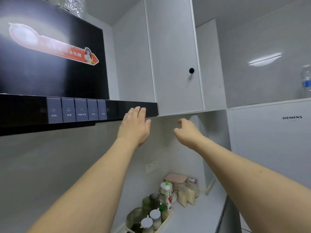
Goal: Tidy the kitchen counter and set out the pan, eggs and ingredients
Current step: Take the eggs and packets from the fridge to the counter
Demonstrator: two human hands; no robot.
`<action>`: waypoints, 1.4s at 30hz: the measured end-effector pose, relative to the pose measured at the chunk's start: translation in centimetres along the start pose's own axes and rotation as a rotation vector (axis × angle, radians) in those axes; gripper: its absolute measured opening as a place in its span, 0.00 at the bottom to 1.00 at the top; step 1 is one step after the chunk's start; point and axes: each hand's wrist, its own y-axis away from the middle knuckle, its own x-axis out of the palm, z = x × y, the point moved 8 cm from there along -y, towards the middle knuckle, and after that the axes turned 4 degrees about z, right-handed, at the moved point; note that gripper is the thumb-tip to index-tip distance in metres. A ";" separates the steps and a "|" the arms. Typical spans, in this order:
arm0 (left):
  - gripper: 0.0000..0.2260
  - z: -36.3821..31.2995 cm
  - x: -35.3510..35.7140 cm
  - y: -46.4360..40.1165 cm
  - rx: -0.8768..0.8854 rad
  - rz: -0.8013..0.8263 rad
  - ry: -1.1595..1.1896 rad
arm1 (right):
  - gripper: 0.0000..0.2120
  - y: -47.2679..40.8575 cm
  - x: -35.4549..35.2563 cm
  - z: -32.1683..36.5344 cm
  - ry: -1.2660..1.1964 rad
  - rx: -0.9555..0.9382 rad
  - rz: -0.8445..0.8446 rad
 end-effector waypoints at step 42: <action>0.12 -19.4 8.5 -35.8 0.288 -0.402 0.142 | 0.33 -27.7 -14.0 -12.0 0.685 -0.672 -0.331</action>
